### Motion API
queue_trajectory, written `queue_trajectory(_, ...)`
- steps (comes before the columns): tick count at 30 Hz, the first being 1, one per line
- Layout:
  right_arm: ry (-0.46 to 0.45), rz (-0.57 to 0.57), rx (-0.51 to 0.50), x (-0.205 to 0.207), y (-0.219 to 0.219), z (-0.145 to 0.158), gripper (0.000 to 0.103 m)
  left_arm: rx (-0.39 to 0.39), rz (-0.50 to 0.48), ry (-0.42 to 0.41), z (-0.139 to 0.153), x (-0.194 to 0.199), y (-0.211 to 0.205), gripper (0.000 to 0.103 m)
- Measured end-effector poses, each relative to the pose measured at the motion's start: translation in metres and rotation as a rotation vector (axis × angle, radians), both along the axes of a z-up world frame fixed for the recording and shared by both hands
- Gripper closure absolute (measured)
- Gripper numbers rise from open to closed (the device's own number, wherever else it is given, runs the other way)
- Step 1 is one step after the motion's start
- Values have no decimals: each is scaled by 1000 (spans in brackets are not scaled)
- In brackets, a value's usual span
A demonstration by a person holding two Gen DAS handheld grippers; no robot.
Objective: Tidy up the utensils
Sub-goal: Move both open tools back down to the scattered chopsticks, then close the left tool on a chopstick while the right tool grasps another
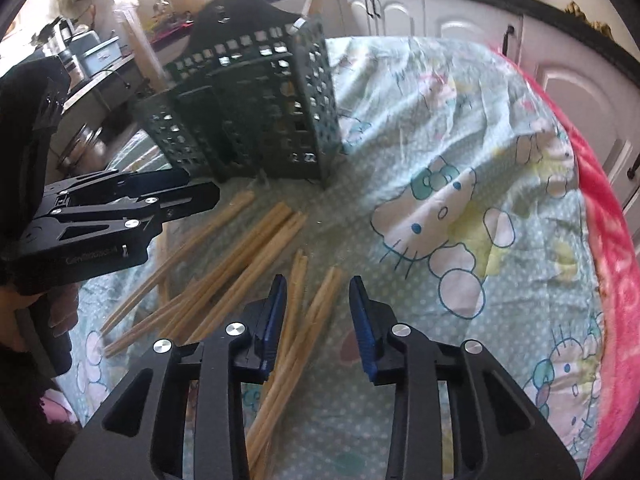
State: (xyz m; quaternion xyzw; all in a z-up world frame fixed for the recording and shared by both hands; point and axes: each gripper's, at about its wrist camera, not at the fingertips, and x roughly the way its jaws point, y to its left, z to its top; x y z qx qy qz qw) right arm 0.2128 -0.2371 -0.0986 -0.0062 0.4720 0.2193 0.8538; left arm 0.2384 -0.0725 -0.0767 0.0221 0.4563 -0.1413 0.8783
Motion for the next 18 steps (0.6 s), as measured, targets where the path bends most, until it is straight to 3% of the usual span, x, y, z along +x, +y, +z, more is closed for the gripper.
queue_trajectory(8,71,-27,26,17,-2,-11,76,21,-6,58,-16,20,-9,66)
queue_trajectory(15,99,-54,25,27,-3,-13,87,57,-14,84,-29,26,-24,72)
queue_trajectory(18,106,-63,41,28,-7,-12,93,58,-5,90,-29,29,-26,82)
